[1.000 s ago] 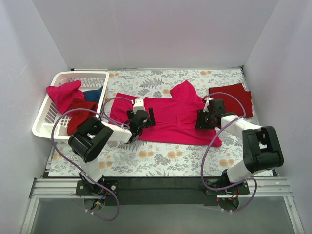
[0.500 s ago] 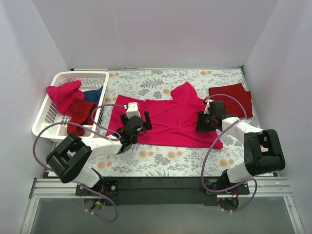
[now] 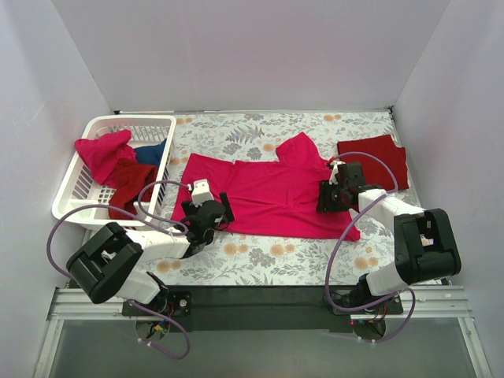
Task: Fold and stack the t-shirts
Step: Fold the tshirt
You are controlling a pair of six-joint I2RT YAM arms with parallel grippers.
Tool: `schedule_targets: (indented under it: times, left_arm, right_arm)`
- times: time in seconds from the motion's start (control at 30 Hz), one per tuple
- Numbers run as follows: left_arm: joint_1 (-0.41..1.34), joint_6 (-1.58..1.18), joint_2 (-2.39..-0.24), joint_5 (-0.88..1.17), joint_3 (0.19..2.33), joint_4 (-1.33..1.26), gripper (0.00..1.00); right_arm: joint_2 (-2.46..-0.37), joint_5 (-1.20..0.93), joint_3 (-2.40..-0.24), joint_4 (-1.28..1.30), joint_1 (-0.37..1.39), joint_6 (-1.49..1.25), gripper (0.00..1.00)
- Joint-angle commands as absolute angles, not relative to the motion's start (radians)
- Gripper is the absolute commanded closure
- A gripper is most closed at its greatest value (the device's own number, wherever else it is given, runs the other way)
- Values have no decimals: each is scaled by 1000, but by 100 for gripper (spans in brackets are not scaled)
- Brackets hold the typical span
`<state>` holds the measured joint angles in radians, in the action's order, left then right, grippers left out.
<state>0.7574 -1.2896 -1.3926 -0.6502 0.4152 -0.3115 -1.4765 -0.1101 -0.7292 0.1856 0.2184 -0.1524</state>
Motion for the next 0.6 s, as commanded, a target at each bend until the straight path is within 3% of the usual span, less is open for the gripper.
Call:
schedule_targets:
  times: [0.0, 0.57]
  left_arm:
    - [749, -1327, -1405, -664, 407, -316, 14]
    - [770, -1603, -1377, -542, 350, -98, 14]
  right_arm:
    - [-1454, -75, -712, 265, 218, -132, 59]
    - [-1422, -78, -624, 235, 218, -163, 58]
